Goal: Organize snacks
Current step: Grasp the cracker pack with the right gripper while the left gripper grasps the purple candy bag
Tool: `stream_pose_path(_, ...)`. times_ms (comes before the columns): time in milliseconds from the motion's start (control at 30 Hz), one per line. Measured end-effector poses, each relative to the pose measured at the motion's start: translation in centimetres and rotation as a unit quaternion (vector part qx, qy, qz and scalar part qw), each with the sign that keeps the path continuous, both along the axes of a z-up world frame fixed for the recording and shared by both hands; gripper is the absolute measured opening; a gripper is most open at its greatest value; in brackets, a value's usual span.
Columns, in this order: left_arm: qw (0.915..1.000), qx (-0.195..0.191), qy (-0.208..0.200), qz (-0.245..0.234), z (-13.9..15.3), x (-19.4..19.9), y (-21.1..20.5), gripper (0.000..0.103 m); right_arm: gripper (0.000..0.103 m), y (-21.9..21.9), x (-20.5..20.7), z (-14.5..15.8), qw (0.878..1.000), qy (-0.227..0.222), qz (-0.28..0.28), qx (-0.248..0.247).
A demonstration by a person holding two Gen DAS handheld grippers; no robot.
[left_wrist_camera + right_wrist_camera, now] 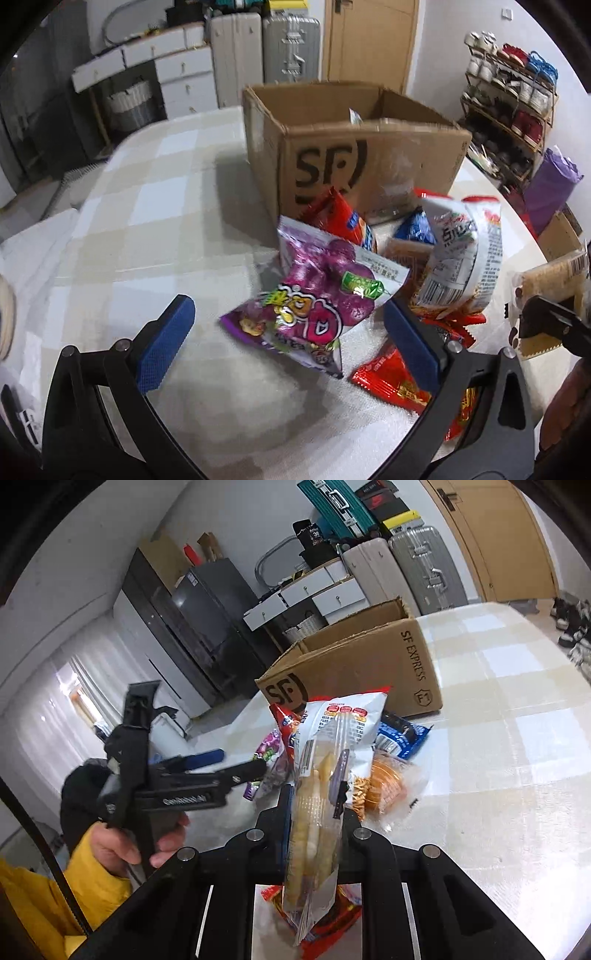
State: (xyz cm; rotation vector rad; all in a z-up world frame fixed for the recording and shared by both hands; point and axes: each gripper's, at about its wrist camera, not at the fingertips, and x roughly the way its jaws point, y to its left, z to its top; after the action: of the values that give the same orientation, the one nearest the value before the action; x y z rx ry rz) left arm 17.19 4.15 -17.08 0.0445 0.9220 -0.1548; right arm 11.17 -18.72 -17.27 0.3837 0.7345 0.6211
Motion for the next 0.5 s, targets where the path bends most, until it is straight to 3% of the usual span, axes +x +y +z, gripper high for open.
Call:
stream_pose_path(100, 0.9998, 0.003, 0.014, -0.014, -1.0, 1.0, -0.4, 0.099, 0.015, 0.5, 0.4, -0.3, 1.0, 0.001, 0.009, 0.0)
stream_pose_path(133, 0.9997, 0.001, 0.016, -0.015, -1.1, 1.2, -0.4, 0.09, 0.015, 0.7, 0.4, -0.4, 1.0, 0.002, 0.011, 0.0)
stream_pose_path(167, 0.9997, -0.002, 0.019, -0.017, -1.2, 1.5, -0.3, 0.074, 0.015, 0.9, 0.5, -0.5, 1.0, 0.004, 0.013, 0.0)
stream_pose_path(233, 0.9993, -0.012, 0.026, -0.023, -1.5, 1.9, -0.3, 0.06, 0.015, 0.9, 0.7, -0.7, 1.0, 0.007, 0.015, 0.0)
stream_pose_path(333, 0.9988, -0.033, 0.023, -0.028, -1.5, 2.2, 0.4, 0.049, 0.015, 0.7, 1.0, -1.0, 1.0, 0.012, 0.012, 0.001)
stream_pose_path(500, 0.9981, -0.054, 0.013, -0.027, -1.0, 1.3, 1.8, 0.041, 0.015, 0.7, 0.9, -0.8, 1.0, 0.014, 0.006, 0.0)
